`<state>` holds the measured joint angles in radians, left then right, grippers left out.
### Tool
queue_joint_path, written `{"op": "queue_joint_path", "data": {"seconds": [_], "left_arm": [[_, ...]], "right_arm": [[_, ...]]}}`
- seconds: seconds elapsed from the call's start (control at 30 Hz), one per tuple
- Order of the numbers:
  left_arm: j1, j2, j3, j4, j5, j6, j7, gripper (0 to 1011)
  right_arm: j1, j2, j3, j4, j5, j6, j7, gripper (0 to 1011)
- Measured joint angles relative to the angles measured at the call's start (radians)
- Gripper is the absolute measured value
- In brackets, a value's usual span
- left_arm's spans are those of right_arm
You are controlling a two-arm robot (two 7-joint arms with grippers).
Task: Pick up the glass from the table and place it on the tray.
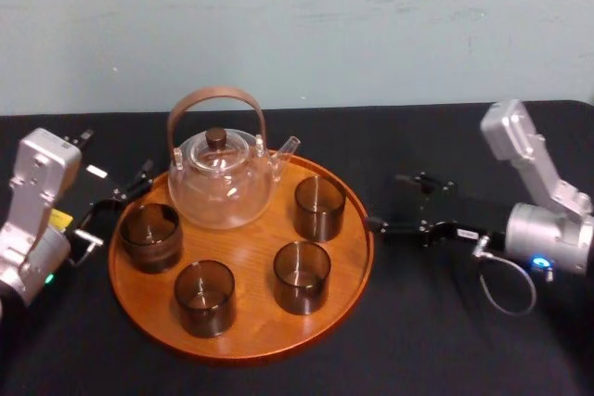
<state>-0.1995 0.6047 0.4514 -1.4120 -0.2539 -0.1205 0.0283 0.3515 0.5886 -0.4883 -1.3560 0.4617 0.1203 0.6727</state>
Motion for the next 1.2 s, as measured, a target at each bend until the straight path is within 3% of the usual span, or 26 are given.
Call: {"op": "queue_joint_path", "data": {"seconds": [0.23,0.5,0.6,0.8,1.2], "left_arm": [[0.000,0.000,0.000,0.000,0.000,0.000,0.000,1001],[0.000,0.000,0.000,0.000,0.000,0.000,0.000,1001],[0.000,0.000,0.000,0.000,0.000,0.000,0.000,1001],[0.000,0.000,0.000,0.000,0.000,0.000,0.000,1001],[0.000,0.000,0.000,0.000,0.000,0.000,0.000,1001]], "right_arm": [[-0.067,0.022,0.068,-0.043,0.046,-0.043,-0.071,1002],[-0.125,-0.015,0.143,-0.064,0.060,-0.093,-0.199,1002],[-0.150,-0.041,0.169,-0.068,0.035,-0.118,-0.269,1002],[-0.177,-0.078,0.185,-0.068,-0.014,-0.143,-0.350,1002],[-0.195,-0.111,0.193,-0.061,-0.040,-0.126,-0.382,1002]]}}
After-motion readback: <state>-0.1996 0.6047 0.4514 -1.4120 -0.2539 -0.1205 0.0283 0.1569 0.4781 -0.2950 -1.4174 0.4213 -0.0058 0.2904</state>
